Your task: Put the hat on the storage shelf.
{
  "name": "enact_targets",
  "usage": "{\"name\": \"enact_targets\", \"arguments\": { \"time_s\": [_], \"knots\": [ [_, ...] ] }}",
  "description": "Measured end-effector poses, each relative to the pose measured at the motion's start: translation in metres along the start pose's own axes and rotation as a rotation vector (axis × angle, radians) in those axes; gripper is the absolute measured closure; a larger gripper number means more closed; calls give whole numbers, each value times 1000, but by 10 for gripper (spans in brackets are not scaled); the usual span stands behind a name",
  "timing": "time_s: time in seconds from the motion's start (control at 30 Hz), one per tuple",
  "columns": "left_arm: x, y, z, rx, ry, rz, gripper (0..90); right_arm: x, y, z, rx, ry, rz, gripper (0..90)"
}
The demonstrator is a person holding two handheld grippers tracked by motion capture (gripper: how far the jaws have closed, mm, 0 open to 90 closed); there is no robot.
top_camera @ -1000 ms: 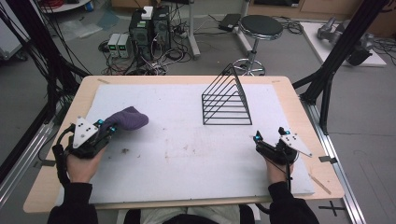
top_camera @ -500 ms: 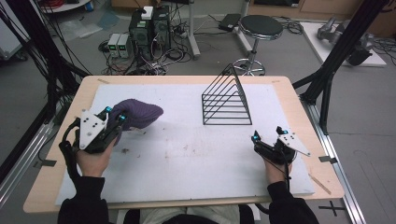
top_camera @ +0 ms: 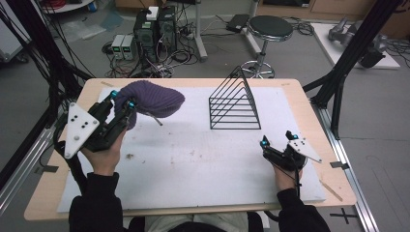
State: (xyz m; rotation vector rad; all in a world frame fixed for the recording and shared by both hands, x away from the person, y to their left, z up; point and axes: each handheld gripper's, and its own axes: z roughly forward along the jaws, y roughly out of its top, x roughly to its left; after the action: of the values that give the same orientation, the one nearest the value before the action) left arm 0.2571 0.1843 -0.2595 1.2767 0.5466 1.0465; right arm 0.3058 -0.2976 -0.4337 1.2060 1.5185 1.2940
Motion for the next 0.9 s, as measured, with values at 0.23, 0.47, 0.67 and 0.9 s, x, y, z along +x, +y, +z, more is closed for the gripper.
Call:
{"name": "enact_targets", "arguments": {
  "time_s": [0.23,0.47,0.67,0.9],
  "knots": [
    [-8,8,8,-27,-45,-41,755,15,12,-5,-48,72,-47,102],
    [-18,9,19,-10,-86,-44,756,59,48,-4,-157,324,-120,103],
    [-25,9,29,-26,-125,-88,755,101,78,12,-171,563,-175,103],
    [-30,5,41,-26,-200,-183,755,124,87,44,-126,777,-210,103]
  ]
}}
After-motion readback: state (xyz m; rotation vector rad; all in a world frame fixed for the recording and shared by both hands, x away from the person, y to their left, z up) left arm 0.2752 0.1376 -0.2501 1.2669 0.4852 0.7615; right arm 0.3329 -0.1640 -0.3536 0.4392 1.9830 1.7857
